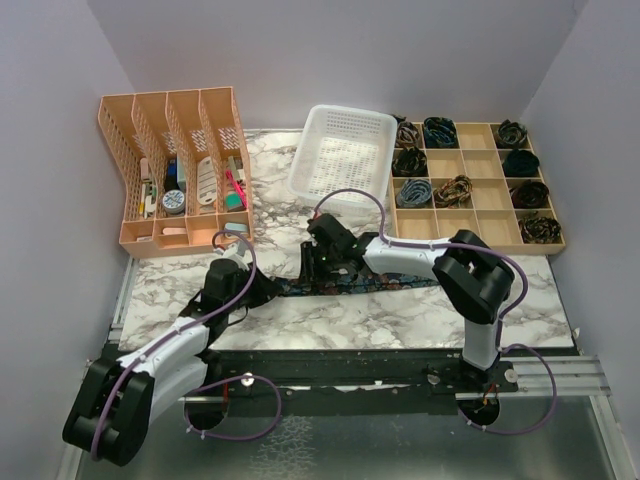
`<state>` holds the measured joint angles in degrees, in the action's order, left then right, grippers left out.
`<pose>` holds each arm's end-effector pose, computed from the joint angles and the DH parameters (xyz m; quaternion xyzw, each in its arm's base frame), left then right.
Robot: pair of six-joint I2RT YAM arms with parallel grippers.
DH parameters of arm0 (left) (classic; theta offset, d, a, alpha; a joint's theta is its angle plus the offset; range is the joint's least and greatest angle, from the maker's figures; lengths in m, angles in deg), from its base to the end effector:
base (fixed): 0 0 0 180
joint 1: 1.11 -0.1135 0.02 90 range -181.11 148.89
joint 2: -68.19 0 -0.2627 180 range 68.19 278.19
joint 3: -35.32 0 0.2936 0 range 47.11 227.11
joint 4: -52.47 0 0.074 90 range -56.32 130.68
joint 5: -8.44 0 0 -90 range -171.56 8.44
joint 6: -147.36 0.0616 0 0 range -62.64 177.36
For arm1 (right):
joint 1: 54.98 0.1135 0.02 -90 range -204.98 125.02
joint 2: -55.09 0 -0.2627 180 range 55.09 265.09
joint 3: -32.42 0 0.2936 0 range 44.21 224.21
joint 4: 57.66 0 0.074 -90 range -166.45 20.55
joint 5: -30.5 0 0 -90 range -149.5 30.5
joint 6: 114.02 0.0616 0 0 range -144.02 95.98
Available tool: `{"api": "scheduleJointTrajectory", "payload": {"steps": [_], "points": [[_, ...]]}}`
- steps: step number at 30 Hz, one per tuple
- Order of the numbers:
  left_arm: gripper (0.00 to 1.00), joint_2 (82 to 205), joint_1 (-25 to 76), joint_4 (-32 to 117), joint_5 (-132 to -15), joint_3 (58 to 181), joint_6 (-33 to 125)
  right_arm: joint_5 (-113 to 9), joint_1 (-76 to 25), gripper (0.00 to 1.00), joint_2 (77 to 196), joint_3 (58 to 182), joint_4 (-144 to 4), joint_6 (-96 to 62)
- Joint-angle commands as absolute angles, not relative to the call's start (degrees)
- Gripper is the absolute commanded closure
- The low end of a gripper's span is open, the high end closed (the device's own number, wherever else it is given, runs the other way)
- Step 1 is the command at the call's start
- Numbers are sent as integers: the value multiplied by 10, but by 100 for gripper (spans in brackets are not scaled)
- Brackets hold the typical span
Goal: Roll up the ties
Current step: Roll the tie at the center of the board.
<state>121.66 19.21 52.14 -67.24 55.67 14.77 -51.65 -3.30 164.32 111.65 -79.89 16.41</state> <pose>0.2020 -0.0911 0.0905 -0.1108 0.8688 -0.3389 0.3437 0.2684 0.3532 0.1080 -0.1146 0.9372 0.2774 0.1775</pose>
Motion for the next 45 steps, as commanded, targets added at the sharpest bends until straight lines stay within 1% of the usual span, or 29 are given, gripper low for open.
{"api": "scheduleJointTrajectory", "payload": {"steps": [1,5,11,18,27,39,42,45], "points": [[84,1201,190,510,-689,561,166,-483,-37,56,1651,1137,-824,136],[93,1193,190,458,-713,586,179,-490,-38,49,1629,1145,-836,124],[99,1173,191,402,-741,615,181,-527,-42,43,1597,1152,-865,103],[100,1167,196,332,-775,654,188,-561,-45,41,1566,1127,-862,107],[100,1180,242,241,-867,721,206,-582,-67,40,1549,1099,-859,109],[100,1253,383,148,-1078,815,160,-581,-87,41,1516,1067,-852,112],[100,1272,416,125,-1122,841,152,-627,-91,42,1491,1038,-839,140],[100,1292,457,96,-1175,865,137,-646,-108,42,1456,997,-814,171]]}}
